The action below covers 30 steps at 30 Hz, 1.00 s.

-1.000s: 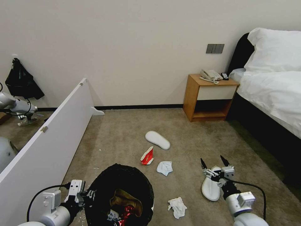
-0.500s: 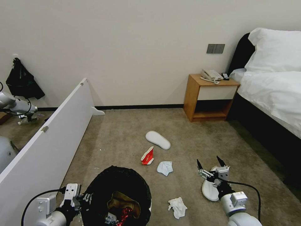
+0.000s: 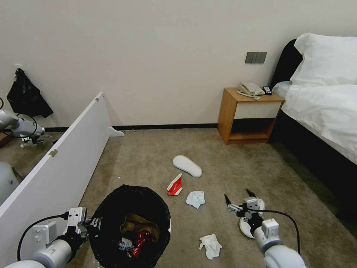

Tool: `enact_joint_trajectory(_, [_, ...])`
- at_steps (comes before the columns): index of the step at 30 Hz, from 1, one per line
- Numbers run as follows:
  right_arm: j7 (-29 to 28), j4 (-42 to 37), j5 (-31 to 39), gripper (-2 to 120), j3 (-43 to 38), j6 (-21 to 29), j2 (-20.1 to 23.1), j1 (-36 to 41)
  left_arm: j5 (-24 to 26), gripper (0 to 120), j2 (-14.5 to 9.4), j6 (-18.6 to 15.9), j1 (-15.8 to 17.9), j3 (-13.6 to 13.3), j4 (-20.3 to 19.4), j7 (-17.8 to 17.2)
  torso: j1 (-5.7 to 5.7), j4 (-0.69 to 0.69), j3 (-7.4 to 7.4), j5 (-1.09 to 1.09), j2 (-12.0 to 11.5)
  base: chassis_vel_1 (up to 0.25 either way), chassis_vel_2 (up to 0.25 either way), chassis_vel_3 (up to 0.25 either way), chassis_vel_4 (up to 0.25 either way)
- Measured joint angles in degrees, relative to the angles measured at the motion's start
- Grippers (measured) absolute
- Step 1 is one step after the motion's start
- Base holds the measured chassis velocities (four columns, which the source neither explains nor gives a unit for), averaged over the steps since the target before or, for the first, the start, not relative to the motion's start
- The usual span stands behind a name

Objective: Pick up the trash bin, then pick up the garbage from the floor and place it into the trash bin.

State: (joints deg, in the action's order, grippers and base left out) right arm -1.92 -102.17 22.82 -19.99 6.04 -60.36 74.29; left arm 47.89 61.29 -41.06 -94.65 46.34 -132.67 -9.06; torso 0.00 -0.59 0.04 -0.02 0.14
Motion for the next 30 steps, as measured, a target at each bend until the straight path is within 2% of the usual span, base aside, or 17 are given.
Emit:
enact_joint_trajectory(3, [0.0, 0.8, 3.0, 100, 0.8, 2.7, 1.1, -0.8, -0.7, 3, 0.0, 0.0, 0.5, -0.6, 0.3, 0.1, 0.0, -0.01, 0.0, 0.03, 0.0, 0.0, 0.0, 0.0, 0.0])
enact_joint_trajectory(5, [-0.6, 1.7, 8.0, 100, 2.4, 7.3, 2.6, -1.5, -0.9, 3, -0.3, 0.1, 1.0, -0.8, 0.3, 0.2, 0.0, -0.04, 0.0, 0.02, 0.0, 0.0, 0.0, 0.0, 0.0])
enact_joint_trajectory(6, [-0.6, 1.7, 8.0, 100, 2.4, 7.3, 2.6, -1.5, -0.9, 3, -0.3, 0.1, 1.0, -0.8, 0.3, 0.2, 0.0, -0.04, 0.0, 0.02, 0.0, 0.0, 0.0, 0.0, 0.0])
enact_joint_trajectory(8, [-0.7, 3.0, 14.6, 100, 4.7, 12.7, 4.4, -2.5, -1.0, 3, -1.2, 0.1, 1.4, -0.9, 0.3, 0.3, 0.0, -0.01, 0.0, 0.05, 0.0, 0.0, 0.0, 0.0, 0.0])
enact_joint_trajectory(12, [0.4, 6.1, 16.0, 100, 7.5, 16.5, 6.5, -3.3, -1.1, 3, -1.8, 0.1, 1.6, -1.1, 0.2, 0.2, 0.0, -0.04, 0.0, 0.02, 0.0, 0.0, 0.0, 0.0, 0.0])
enact_joint_trajectory(14, [0.1, 8.4, 14.9, 100, 9.3, 17.5, 6.1, -4.4, -1.4, 3, -1.9, 0.0, 1.6, -1.2, 0.0, 0.1, 0.0, -0.04, 0.0, 0.02, 0.0, 0.0, 0.0, 0.0, 0.0])
enact_joint_trajectory(18, [-2.0, 11.1, 18.2, 100, 13.5, 20.8, 3.9, -7.5, -2.1, 3, -2.2, -0.1, 1.3, -1.3, -0.1, -0.1, 0.0, 0.0, 0.0, 0.02, 0.0, 0.0, 0.0, 0.0, 0.0])
enact_joint_trajectory(24, [-4.2, 13.5, 22.5, 100, 17.0, 24.6, 2.2, -10.7, -2.4, 3, -2.2, -0.3, 1.0, -1.5, -0.4, -0.2, 0.0, -0.02, 0.0, 0.02, 0.0, 0.0, 0.0, 0.0, 0.0])
enact_joint_trajectory(27, [-7.0, 15.2, 24.7, 100, 18.5, 29.2, 0.7, -13.1, -2.6, 3, -2.3, -0.5, 0.9, -1.6, -0.5, -0.5, 0.0, -0.01, 0.0, 0.02, 0.0, 0.0, 0.0, 0.0, 0.0])
enact_joint_trajectory(28, [-7.0, 15.2, 24.7, 100, 18.5, 29.2, 0.7, -13.1, -2.6, 3, -2.3, -0.5, 0.9, -1.6, -0.5, -0.5, 0.0, -0.01, 0.0, 0.02, 0.0, 0.0, 0.0, 0.0, 0.0])
enact_joint_trajectory(30, [-10.4, 15.8, 27.5, 100, 19.0, 33.6, -0.3, -14.1, -2.6, 3, -2.4, -0.6, 0.9, -1.6, -0.6, -0.6, 0.0, -0.02, 0.0, 0.02, 0.0, 0.0, 0.0, 0.0, 0.0])
